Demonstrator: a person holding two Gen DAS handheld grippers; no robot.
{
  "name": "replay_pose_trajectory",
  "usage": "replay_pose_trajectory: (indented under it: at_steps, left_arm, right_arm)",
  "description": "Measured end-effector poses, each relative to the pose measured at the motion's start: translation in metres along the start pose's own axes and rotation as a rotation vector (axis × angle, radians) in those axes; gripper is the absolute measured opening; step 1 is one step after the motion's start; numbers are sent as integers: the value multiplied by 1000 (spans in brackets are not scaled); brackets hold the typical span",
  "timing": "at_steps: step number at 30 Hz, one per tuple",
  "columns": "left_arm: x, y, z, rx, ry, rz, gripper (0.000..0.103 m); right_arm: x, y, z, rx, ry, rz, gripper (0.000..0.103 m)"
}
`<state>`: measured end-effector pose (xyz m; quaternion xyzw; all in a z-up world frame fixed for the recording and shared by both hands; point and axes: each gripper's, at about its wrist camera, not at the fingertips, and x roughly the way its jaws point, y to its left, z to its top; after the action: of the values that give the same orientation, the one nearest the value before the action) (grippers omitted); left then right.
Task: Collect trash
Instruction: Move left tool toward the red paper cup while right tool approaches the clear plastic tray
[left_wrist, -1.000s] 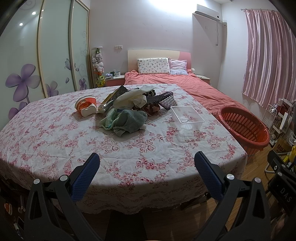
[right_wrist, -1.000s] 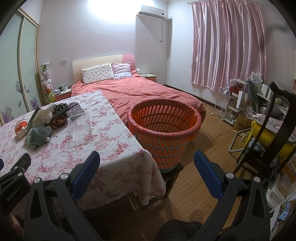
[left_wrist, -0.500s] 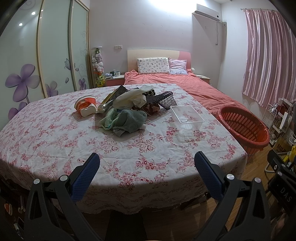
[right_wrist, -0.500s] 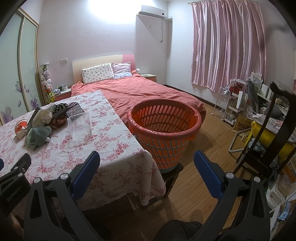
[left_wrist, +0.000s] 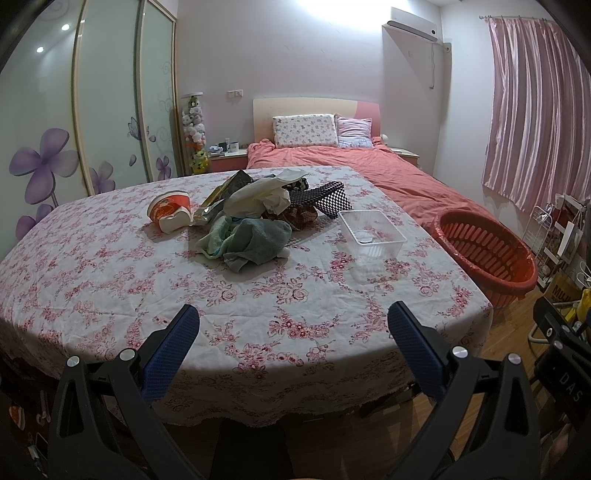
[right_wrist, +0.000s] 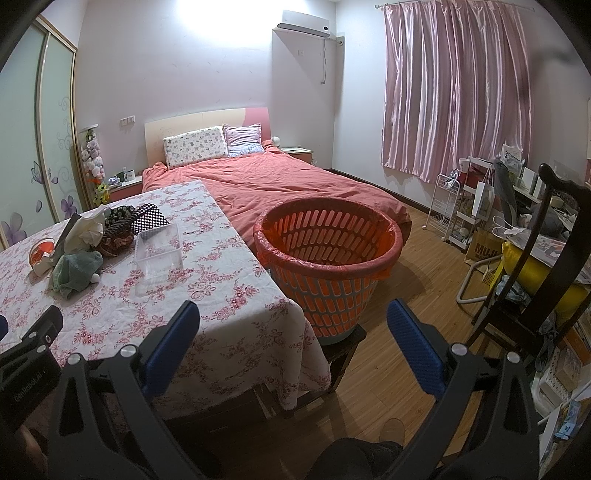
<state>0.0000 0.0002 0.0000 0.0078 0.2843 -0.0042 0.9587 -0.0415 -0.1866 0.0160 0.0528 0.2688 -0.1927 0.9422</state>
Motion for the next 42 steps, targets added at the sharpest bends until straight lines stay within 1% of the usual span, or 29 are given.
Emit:
replay_pose_trajectory:
  at_steps: [16, 24, 27, 34, 37, 39, 42]
  left_arm:
    - [0, 1, 0, -3, 2, 2, 101]
    - [13, 15, 5, -40, 9, 12, 101]
    - [20, 25, 8, -56, 13, 16, 101]
    - [41, 50, 21, -99, 28, 16, 101]
    - [50, 64, 28, -116, 28, 23, 101]
    - [55, 74, 32, -133, 30, 25, 101]
    - [63, 90, 36, -156, 35, 35, 101]
  right_arm:
    - [2, 0, 1, -1, -1, -2, 99]
    - [9, 6, 9, -14, -6, 20, 99]
    - [21, 20, 15, -30, -3, 52, 99]
    - [55, 61, 34, -52, 24, 195, 99]
    - [71, 80, 41, -72, 30, 224, 99]
    - [86, 95, 45, -88, 55, 276, 99]
    - [111, 115, 49, -99, 100, 310, 99]
